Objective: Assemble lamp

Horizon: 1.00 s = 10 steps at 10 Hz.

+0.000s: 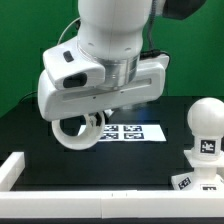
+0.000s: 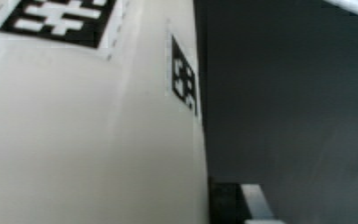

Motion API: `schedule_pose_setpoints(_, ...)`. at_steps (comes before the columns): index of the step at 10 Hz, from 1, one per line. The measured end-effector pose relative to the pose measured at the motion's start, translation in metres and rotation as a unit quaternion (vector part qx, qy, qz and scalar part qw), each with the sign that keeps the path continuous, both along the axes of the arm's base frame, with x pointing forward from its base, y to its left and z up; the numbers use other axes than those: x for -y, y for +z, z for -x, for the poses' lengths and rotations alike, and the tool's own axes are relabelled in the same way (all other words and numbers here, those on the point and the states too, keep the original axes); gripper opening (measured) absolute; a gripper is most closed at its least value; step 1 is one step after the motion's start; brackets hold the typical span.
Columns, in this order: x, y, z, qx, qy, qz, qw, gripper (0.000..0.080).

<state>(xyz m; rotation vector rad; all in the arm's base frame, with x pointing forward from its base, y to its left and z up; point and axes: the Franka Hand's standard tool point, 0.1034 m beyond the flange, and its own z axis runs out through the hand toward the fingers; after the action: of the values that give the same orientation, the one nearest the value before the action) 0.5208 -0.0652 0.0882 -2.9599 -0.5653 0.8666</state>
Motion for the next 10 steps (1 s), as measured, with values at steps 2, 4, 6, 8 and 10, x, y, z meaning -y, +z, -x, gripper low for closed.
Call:
schedule_pose_setpoints(2, -0.009, -0.006, 0.012, -0.014, -0.022, 0.017, 1.000, 0.0041)
schedule_pose_setpoints(4, -0.009, -0.006, 0.012, -0.014, -0.019, 0.015, 1.000, 0.0041)
schedule_pose_setpoints(6, -0.012, -0.009, 0.009, -0.002, -0.001, 0.009, 1.000, 0.0041)
schedule_pose_setpoints(8, -0.017, -0.011, 0.022, 0.034, 0.080, -0.004, 0.996, 0.0041)
schedule_pose_setpoints(10, -0.024, -0.021, 0.036, 0.066, 0.164, 0.004, 0.984, 0.0041)
